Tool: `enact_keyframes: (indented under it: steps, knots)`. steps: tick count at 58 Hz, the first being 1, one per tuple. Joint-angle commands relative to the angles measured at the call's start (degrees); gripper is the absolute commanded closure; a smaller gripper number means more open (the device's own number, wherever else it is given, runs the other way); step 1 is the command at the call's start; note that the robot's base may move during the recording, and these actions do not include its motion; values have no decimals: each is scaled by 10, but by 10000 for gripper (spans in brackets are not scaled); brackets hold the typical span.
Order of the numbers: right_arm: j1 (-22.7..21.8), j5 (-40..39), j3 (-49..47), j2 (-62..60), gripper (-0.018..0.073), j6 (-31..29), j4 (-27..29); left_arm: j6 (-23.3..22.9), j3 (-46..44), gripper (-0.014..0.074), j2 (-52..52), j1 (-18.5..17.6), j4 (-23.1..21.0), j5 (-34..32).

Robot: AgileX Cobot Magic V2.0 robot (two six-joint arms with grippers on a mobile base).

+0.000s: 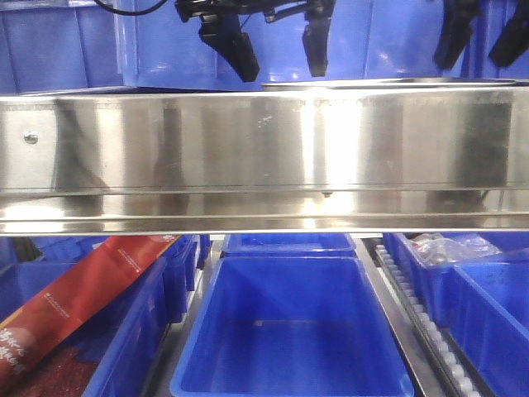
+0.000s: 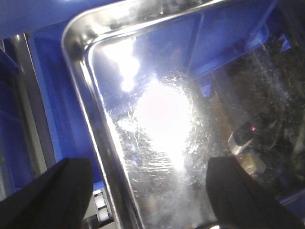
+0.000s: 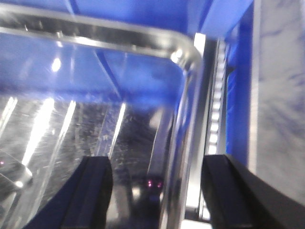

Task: Stack silver trays without gaps
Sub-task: 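Raise both grippers up toward the silver tray on the upper shelf, then close both grippers on opposite edges of the silver tray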

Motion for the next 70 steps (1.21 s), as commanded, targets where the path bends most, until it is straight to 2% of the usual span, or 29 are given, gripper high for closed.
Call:
enact_keyframes:
  steps: [1, 9, 18, 47, 63, 70]
  knots:
    - [0, -8, -6, 7, 256, -2, -7, -15, -4, 192, -1, 0, 5, -4]
    - [0, -8, -6, 14, 256, -2, -7, -17, -4, 193, 0, 0, 11, -4]
    - [0, -8, -6, 23, 256, -2, -7, -46, -4, 195, 0, 7, 25, -3]
    - [0, -10, -5, 39, 261, -2, -7, -46, -4, 195, 22, 26, 22, 24]
    - [0, -13, -5, 39, 261, -2, -7, -46, -4, 195, 29, 26, -17, -4]
    - [0, -12, -5, 39, 261, -2, -7, -46, -4, 240, 30, 26, -32, -19]
